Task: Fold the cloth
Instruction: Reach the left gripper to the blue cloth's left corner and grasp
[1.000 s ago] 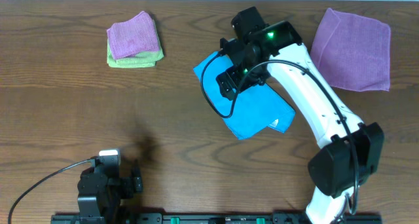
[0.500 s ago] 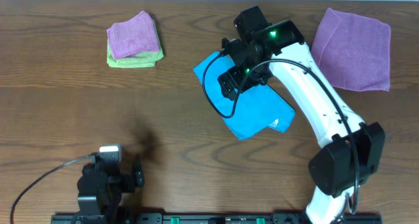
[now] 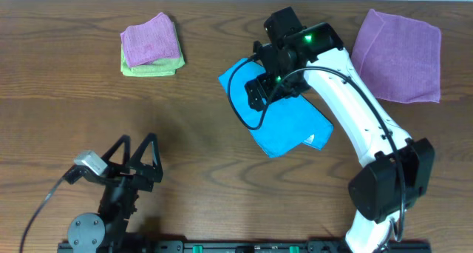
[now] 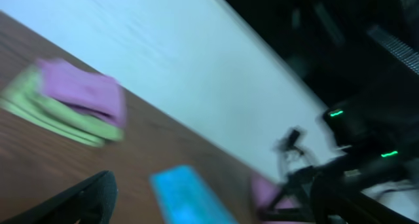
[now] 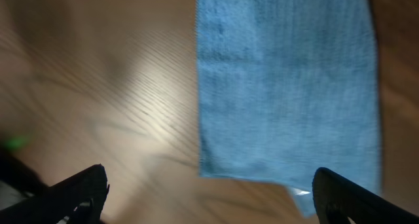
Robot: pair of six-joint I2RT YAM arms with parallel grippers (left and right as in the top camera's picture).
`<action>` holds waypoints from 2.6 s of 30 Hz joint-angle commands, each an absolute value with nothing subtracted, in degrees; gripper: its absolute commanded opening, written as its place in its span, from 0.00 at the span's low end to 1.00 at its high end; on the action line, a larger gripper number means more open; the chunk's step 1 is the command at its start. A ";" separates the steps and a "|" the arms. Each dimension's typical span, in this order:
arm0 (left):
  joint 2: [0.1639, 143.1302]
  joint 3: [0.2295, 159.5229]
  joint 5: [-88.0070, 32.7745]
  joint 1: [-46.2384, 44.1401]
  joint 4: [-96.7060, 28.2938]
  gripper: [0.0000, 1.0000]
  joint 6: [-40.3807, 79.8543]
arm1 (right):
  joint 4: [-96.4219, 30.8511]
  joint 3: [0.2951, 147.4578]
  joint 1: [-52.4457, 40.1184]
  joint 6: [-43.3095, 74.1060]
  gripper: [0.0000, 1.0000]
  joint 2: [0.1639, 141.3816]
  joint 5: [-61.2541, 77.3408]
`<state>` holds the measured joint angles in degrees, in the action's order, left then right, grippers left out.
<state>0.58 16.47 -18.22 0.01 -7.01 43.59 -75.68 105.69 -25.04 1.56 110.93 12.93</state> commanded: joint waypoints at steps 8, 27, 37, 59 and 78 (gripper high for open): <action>1.58 16.99 -21.21 0.36 -11.00 0.93 58.19 | -78.76 105.65 -23.35 12.86 0.99 109.93 28.67; 77.49 77.28 -26.00 -3.29 -61.41 0.96 11.22 | -74.46 105.58 -26.70 28.69 0.99 98.48 9.76; 109.84 107.13 -24.23 -9.28 -69.65 0.95 -10.09 | -70.00 105.58 -24.73 22.96 0.99 97.49 4.29; 132.40 108.01 -28.01 -15.49 -43.38 0.95 -8.29 | -69.93 105.58 -22.76 14.48 0.99 97.49 4.27; 139.33 108.01 -31.59 -16.16 -37.85 0.95 0.97 | -70.02 105.58 -22.41 12.99 0.99 97.49 4.25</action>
